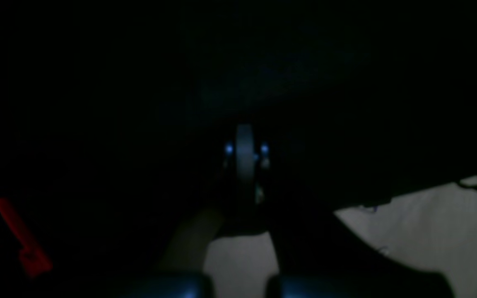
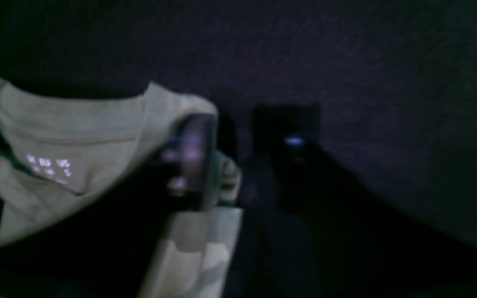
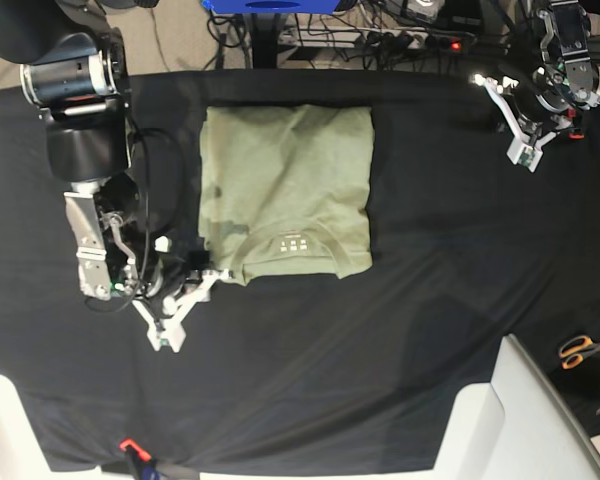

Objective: Fold the T-shirt properly
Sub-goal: 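Tug the collar corner with the right gripper to straighten the edge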

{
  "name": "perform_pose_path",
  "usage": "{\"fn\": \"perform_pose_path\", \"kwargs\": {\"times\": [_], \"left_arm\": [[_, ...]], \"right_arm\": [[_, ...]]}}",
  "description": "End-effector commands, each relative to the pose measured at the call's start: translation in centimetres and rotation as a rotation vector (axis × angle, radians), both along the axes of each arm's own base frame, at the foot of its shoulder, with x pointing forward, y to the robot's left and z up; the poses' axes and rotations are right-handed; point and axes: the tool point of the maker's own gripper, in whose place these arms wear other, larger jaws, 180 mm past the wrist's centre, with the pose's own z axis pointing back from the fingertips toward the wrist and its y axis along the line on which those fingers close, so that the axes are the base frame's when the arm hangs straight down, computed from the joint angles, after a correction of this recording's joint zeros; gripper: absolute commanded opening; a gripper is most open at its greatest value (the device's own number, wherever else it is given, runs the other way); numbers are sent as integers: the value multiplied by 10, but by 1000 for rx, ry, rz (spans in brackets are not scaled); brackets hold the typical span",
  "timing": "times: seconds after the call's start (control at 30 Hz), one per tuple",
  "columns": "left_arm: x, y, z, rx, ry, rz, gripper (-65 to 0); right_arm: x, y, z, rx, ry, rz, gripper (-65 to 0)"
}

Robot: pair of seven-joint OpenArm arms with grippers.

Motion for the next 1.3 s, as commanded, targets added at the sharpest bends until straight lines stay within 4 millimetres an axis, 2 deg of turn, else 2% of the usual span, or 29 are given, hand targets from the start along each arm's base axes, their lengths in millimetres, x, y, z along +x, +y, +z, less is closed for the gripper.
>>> {"fn": "perform_pose_path", "kwargs": {"times": [0.0, 0.03, 0.23, 0.37, 0.57, 0.63, 0.77, 0.8, 1.03, 1.1, 1.27], "left_arm": [[-7, 6, -5, 23, 40, -1, -650], [-8, 6, -6, 21, 43, 2, -650], [-6, 6, -4, 22, 37, -1, -650], [-4, 6, -4, 22, 34, -1, -650], [-1, 6, -4, 20, 28, 2, -650], [0, 6, -3, 21, 27, 1, -650], [1, 7, -2, 23, 24, 0, -650], [1, 7, -2, 23, 24, 0, -650], [1, 7, -2, 23, 24, 0, -650], [1, 7, -2, 23, 24, 0, -650], [-1, 7, -3, 22, 28, 1, -650]], "right_arm": [[17, 8, 18, 27, -56, 0, -314], [17, 9, 18, 29, -56, 2, -302], [13, 26, 20, 58, -65, 75, -329], [12, 30, 19, 63, -62, 78, -329], [4, 35, 6, 72, -16, 78, -332], [4, 34, 6, 72, -15, 76, -372], [4, 34, 5, 74, -14, 73, -609], [5, 33, 6, 73, -17, 73, -629], [9, 31, 10, 69, -30, 72, -644], [14, 21, 11, 55, -48, 57, -644], [17, 16, 12, 48, -66, 47, -644]]}}
